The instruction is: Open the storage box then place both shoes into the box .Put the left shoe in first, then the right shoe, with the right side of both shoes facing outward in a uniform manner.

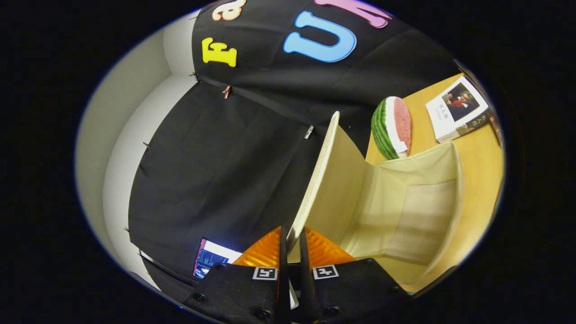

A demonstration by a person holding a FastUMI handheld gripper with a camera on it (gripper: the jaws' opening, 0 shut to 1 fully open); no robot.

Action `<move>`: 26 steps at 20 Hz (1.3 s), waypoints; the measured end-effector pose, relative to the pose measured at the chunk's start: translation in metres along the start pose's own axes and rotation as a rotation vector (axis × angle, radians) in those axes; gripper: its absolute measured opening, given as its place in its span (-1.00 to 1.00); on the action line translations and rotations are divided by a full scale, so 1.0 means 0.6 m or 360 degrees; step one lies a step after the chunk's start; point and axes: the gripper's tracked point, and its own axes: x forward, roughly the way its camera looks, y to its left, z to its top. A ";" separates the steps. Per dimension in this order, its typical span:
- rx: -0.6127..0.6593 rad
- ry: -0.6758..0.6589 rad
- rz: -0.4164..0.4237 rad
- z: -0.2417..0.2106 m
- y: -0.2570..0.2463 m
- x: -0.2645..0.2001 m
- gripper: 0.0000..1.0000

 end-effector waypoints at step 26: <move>-0.0842 -0.0129 -0.0660 0.017 -0.138 -0.260 0.96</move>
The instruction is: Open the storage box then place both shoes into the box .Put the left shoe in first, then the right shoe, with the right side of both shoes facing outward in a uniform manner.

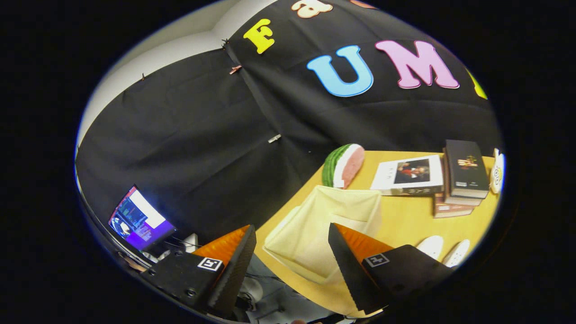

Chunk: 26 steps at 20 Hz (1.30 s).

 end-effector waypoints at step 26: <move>-0.0353 0.0679 -0.1077 -0.345 -0.469 -0.057 0.61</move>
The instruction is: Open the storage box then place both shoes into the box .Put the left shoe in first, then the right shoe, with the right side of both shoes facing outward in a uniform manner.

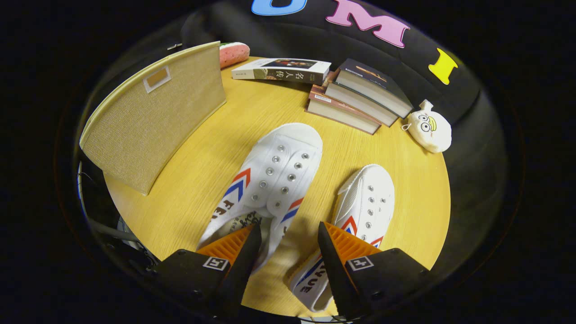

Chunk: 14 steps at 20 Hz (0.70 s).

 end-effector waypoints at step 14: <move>0.0786 0.0049 0.0487 0.014 0.033 0.012 -0.89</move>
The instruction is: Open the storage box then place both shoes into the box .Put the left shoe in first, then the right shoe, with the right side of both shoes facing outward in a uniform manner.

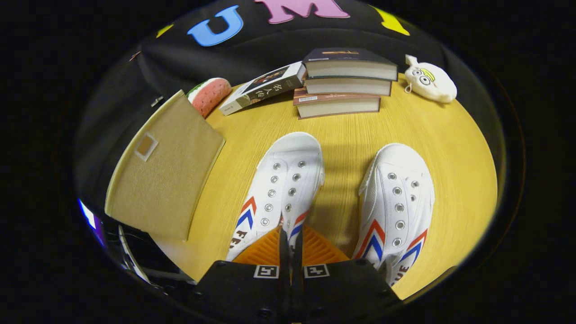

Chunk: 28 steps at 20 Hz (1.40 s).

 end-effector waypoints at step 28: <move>0.0052 0.0132 0.0393 0.133 0.534 -0.043 -0.90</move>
